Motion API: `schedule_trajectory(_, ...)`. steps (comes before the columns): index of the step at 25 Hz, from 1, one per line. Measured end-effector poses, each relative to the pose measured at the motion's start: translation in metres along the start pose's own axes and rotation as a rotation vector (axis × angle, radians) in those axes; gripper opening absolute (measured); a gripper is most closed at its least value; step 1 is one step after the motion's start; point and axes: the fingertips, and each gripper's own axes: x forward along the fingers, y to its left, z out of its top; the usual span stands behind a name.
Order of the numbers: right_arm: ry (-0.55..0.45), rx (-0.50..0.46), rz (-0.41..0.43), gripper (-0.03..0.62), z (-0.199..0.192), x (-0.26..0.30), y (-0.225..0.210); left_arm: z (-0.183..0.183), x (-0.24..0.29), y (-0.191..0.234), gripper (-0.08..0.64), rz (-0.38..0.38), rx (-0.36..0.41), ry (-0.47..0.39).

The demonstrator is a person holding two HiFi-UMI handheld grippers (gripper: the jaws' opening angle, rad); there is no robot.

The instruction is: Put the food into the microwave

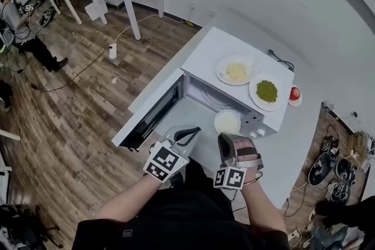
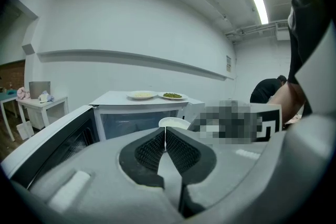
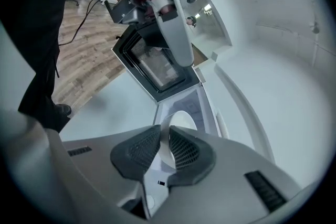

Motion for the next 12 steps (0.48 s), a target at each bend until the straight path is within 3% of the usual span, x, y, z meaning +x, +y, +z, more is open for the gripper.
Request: schedule_trajectory(12, 0.036, 0.012, 0.047, 0.063, -0.016, 0.094, -0.007, 0.006, 0.047, 0.040, 0.012, 0.004, -0.010, 0.027)
